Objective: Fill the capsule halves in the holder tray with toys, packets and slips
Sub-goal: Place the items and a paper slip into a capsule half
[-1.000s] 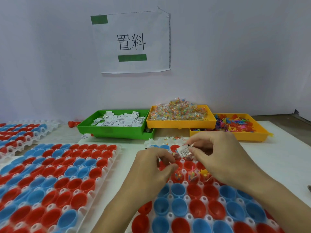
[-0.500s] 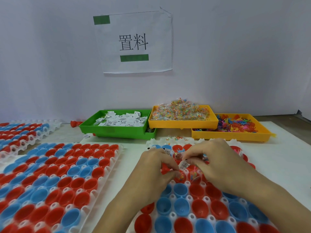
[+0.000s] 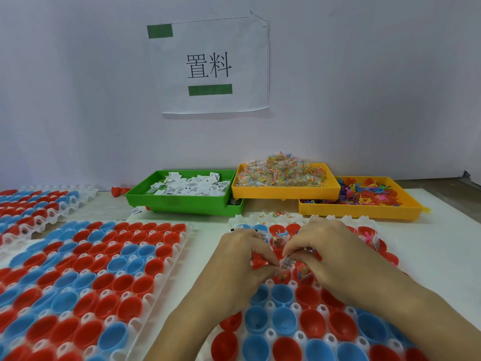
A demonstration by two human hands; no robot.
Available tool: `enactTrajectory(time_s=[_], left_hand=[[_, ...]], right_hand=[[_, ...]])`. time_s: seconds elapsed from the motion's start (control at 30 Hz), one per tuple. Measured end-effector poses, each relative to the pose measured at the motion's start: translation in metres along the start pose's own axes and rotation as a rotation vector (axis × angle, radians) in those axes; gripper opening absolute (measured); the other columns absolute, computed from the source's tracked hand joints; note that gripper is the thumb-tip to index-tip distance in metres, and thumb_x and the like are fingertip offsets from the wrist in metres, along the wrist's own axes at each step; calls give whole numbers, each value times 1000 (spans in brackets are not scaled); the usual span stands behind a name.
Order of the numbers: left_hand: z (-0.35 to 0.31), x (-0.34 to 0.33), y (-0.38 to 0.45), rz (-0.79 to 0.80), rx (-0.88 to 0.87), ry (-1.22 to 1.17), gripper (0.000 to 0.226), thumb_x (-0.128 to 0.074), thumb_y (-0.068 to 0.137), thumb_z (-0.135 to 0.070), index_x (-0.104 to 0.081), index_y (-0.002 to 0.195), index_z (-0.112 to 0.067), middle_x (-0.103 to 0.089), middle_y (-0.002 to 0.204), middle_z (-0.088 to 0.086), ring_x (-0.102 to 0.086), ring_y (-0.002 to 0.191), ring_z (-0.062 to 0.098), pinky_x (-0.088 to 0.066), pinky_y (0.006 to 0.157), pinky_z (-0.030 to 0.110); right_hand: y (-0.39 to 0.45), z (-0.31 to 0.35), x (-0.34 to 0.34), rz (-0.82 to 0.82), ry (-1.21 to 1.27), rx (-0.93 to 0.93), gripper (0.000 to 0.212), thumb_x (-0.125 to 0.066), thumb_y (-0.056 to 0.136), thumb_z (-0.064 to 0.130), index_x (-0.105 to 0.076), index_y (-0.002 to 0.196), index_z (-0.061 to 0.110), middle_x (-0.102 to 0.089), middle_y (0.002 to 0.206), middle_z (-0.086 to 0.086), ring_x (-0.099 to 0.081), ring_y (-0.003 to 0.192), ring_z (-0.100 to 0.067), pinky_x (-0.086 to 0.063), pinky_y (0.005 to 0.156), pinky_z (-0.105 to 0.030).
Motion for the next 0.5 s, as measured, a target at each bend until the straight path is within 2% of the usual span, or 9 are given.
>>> enactTrajectory(time_s=[0.1, 0.27, 0.4, 0.5], left_hand=[[0, -1, -1, 6, -5, -9, 6, -84, 75, -30, -78, 78, -30, -57, 81, -21, -56, 83, 1, -40, 71, 9], [0, 2, -2, -18, -20, -12, 25, -86, 72, -31, -64, 65, -41, -58, 74, -23, -53, 80, -2, -38, 68, 9], [-1, 4, 0, -61, -41, -30, 6, -80, 79, -34, -74, 78, -36, -64, 79, -19, -56, 84, 3, -40, 70, 13], [-1, 4, -1, -62, -60, -40, 3, -80, 80, -31, -78, 83, -32, -63, 78, -21, -56, 85, 4, -43, 73, 15]], right_hand=[[0, 3, -3, 38, -24, 10, 24, -52, 101, 28, -74, 104, 38, -63, 95, 24, -45, 93, 6, -44, 88, -18], [-1, 11, -8, 100, -85, 44, 27, -46, 104, 26, -71, 108, 35, -62, 96, 19, -41, 93, 0, -46, 84, -22], [1, 8, -9, 101, -60, 14, 23, -48, 103, 28, -69, 108, 37, -58, 97, 14, -49, 91, -5, -45, 79, -21], [0, 6, -6, 65, -22, -2, 16, -54, 99, 33, -69, 101, 36, -57, 95, 14, -49, 88, -2, -40, 78, -17]])
Point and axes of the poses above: each hand's wrist, its own y-axis towards the middle knuckle, its own x-axis out of the back of the hand, z = x × y, the point moved 6 cm from there along y, towards the middle knuckle
